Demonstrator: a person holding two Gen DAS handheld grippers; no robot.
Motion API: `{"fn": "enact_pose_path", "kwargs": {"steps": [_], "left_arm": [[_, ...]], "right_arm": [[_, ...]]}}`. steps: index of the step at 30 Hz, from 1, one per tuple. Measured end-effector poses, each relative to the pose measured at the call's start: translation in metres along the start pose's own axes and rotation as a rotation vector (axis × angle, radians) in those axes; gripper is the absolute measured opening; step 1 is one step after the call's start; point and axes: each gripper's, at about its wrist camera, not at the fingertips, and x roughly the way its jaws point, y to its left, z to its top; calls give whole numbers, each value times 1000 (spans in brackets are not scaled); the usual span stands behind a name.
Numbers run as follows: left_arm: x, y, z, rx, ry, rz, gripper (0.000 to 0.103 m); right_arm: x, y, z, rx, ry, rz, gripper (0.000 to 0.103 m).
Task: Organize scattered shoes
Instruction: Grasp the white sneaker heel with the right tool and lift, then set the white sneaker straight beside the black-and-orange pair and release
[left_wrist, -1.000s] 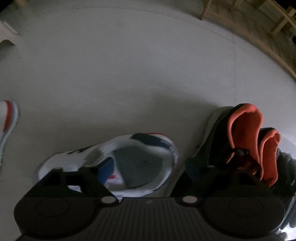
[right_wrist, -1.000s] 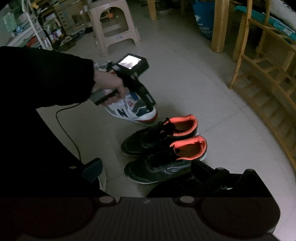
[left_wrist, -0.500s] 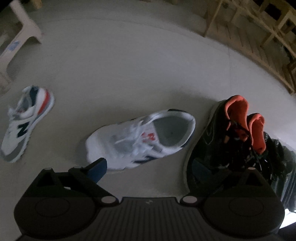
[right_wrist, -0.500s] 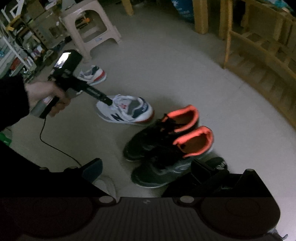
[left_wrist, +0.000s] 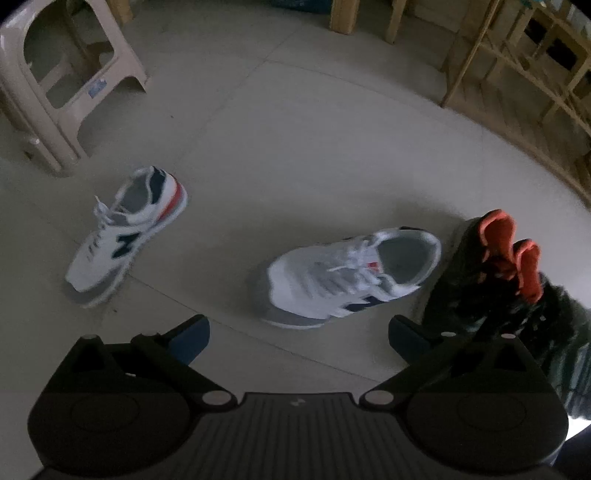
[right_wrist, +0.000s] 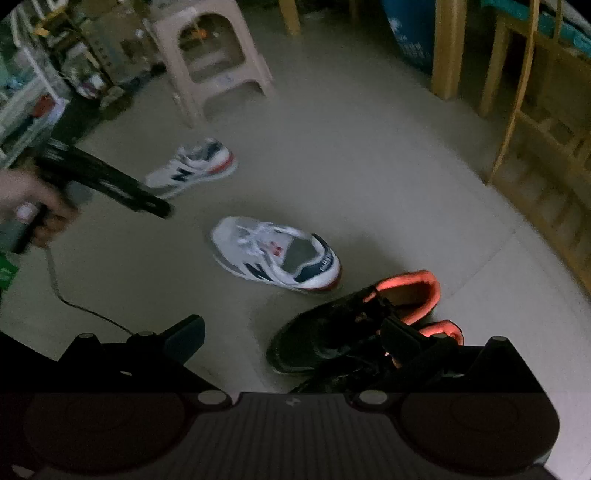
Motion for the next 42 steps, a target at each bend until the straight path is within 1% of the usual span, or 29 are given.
{"fn": "enact_pose_path", "kwargs": {"steps": [2, 5, 8, 9, 11, 12, 14, 15, 16, 20, 21, 22, 23, 24, 25, 27, 30, 34, 35, 42], "left_arm": [[6, 10, -3, -5, 2, 1, 103], [21, 24, -11, -57, -10, 9, 103], [34, 34, -23, -107, -55, 34, 103], [36, 36, -26, -108, -62, 42, 103], [38, 39, -30, -101, -74, 55, 103], [38, 40, -31, -104, -87, 59, 103], [38, 44, -33, -139, -111, 48, 103], [39, 45, -33, -154, -117, 40, 103], [40, 45, -32, -161, -125, 29, 103], [43, 39, -30, -132, -134, 23, 103], [44, 38, -30, -138, -131, 16, 103], [45, 38, -30, -149, -125, 7, 103], [47, 38, -30, -162, -117, -2, 103], [48, 38, -31, -178, -109, -12, 103], [49, 38, -31, -187, -108, -23, 103], [50, 38, -33, -194, -114, -52, 103], [52, 40, -36, -213, -124, -78, 103], [58, 43, -38, -245, -109, -90, 103], [59, 43, -38, -248, -106, -91, 103], [64, 45, -42, -268, -90, -117, 103]], "right_arm": [[25, -6, 6, 27, 28, -12, 103], [52, -9, 15, 59, 56, -18, 103], [94, -12, 34, 113, 89, -5, 103], [118, -11, 47, 132, 98, -8, 103], [151, -12, 64, 137, 102, -41, 103], [162, -13, 69, 137, 102, -52, 101], [186, -15, 77, 144, 107, -64, 97], [199, -17, 80, 153, 119, -68, 94], [214, -18, 82, 163, 142, -74, 93], [239, -22, 86, 208, 202, -97, 91], [245, -22, 86, 221, 218, -105, 86], [252, -24, 86, 232, 235, -114, 75], [259, -25, 85, 241, 254, -127, 66], [268, -26, 84, 246, 280, -151, 40], [276, -27, 81, 238, 299, -170, 30], [280, -25, 80, 192, 299, -183, 27], [284, -19, 86, 29, 267, -187, 25], [284, -25, 96, -55, 226, -157, 24], [284, -26, 99, -95, 222, -153, 24], [284, -37, 113, -360, 249, -143, 23]]}}
